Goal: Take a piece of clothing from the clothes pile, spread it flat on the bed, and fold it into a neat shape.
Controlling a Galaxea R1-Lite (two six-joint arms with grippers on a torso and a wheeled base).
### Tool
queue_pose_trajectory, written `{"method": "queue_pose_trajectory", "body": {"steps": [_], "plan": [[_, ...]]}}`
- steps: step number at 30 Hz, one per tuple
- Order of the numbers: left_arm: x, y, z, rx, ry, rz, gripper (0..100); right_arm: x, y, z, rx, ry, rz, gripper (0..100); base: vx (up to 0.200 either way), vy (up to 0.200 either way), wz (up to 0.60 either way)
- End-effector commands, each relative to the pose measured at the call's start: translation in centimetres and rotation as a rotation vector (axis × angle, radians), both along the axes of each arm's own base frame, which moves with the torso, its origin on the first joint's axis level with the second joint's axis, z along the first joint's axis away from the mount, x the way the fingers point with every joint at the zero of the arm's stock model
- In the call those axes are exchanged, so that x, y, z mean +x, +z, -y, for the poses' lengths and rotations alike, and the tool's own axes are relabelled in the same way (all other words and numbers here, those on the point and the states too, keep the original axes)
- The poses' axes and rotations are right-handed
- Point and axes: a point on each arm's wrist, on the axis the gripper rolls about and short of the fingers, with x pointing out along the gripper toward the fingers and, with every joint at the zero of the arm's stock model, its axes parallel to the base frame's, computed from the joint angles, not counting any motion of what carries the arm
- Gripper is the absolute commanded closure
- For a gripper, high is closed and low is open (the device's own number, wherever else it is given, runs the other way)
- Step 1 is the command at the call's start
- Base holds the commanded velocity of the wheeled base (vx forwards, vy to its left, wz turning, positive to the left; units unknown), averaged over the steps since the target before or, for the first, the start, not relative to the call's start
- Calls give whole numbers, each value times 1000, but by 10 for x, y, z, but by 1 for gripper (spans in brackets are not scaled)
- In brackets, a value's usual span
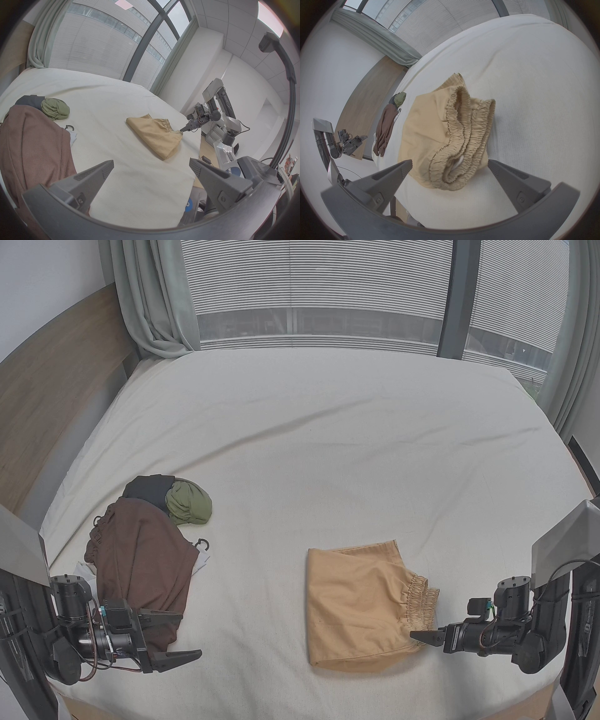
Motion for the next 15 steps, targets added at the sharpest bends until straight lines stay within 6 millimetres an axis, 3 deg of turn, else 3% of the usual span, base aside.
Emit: {"method": "queue_pose_trajectory", "body": {"steps": [1, 15], "plan": [[-5, -2, 1, -4, -6, -25, 0, 3, -12, 1, -7, -10, -31, 0, 0, 0, 0], [-5, -2, 3, -3, -18, -30, 0, 23, -35, -5, -18, -18, -26, 0, 0, 0, 0]]}}
